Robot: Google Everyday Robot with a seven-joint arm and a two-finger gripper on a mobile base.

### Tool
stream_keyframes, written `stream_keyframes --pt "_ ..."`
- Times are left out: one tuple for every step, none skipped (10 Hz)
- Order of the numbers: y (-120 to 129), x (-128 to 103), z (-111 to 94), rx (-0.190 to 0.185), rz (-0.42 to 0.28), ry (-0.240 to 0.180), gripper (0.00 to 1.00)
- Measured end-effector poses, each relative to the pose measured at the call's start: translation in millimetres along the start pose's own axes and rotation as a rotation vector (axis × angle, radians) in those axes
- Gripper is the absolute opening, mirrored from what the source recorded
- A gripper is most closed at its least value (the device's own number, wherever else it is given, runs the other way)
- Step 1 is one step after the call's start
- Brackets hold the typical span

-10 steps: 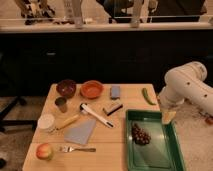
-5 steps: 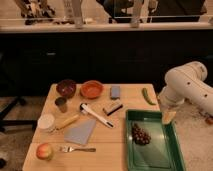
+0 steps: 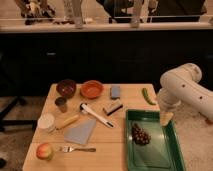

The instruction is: Wipe red bowl with towel

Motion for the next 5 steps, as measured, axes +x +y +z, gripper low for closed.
stream_keyframes --pt "1.8 -8.7 2.4 -0.004 -0.016 0.004 0.8" --pt "3.3 -14.9 4.3 -0.007 -0.025 0.007 0.8" --pt "4.4 -23.9 7.0 -0.011 -0.037 0.011 0.8" --pt "4.5 -35.7 10.7 -0.016 -0.05 0.015 0.8" --pt "4.8 -45.7 14.9 -0.022 -0.062 0.019 0.8"
